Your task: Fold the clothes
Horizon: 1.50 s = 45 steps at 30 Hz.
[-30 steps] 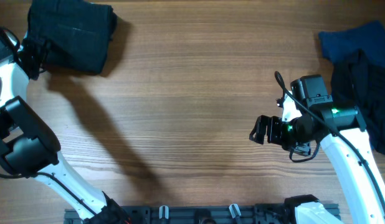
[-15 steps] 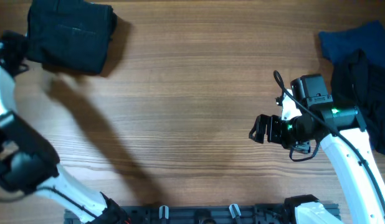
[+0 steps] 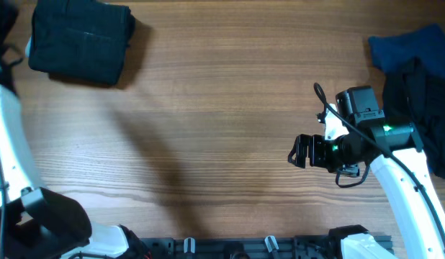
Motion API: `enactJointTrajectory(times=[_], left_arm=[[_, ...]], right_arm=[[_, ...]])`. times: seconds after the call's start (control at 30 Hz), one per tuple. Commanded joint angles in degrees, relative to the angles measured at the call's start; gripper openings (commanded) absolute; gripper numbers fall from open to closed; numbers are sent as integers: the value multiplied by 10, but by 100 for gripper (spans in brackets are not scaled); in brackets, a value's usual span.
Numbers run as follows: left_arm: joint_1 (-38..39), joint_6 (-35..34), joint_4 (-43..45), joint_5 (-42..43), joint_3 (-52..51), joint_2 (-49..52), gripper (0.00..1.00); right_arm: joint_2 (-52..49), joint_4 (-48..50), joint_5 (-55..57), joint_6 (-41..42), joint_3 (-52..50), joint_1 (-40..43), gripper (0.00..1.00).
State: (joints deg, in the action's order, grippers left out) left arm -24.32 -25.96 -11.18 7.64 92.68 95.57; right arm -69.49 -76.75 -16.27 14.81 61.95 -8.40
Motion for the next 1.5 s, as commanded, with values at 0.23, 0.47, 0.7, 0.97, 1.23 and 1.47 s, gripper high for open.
enactJointTrajectory(times=[0.23,0.47,0.7,0.97,1.23,1.47], left_arm=[[89,61,131,-208,7,146,93],[87,63,235,-208,7,301,100],[87,63,268,-208,7,400,100],[89,129,286,-208,7,348,100],[121,103,298,-179,7,209,100],[156,101,294,-171,7,224,100]], right_arm=[[-2,5,1,-13,0,2,100],[-2,11,1,-11,-2,2,100],[-2,10,1,-2,-6,2,100],[-2,10,1,2,-6,2,100],[-2,11,1,2,-6,2,100],[-2,9,1,-2,-6,2,100]])
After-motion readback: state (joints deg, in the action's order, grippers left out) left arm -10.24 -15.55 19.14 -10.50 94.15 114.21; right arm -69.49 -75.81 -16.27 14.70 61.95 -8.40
